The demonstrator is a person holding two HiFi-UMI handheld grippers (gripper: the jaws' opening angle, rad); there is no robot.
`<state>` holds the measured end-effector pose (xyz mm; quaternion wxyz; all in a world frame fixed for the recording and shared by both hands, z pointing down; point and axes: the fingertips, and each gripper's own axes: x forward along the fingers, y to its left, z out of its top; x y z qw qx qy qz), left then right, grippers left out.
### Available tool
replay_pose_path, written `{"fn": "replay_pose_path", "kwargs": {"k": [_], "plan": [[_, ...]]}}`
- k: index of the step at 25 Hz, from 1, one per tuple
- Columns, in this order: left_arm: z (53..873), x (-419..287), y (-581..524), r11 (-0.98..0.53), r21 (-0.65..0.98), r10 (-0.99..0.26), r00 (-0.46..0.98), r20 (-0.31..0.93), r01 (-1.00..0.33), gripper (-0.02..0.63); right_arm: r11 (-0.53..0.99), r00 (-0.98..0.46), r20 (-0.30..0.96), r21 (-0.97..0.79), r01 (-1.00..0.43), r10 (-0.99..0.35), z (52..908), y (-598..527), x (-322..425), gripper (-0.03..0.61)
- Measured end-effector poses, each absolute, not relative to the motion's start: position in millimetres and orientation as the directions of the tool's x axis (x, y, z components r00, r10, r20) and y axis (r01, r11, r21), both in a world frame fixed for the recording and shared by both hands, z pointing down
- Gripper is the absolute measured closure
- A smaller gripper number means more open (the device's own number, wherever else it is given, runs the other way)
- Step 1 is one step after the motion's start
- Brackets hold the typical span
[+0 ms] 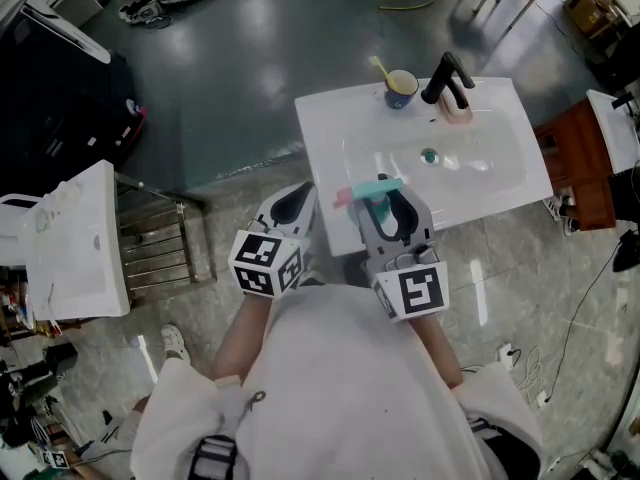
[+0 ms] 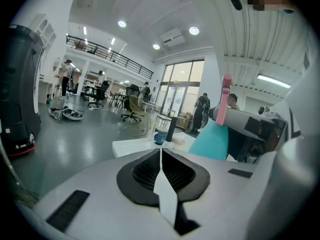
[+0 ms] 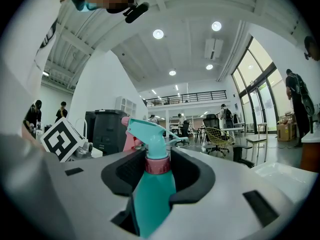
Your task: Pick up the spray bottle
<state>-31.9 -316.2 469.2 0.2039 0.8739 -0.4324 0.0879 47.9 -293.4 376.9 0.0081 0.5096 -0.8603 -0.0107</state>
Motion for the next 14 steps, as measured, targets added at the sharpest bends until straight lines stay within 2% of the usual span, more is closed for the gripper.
{"fn": "replay_pose_path", "kwargs": {"k": [14], "plan": [[468.9, -29.4, -309.9, -0.545, 0.278, -0.717, 0.612, 0.335, -0.791, 0.582, 0.480, -0.480, -0.012, 0.001, -0.877, -0.877, 372.7, -289.3, 47.4, 0.414]]}}
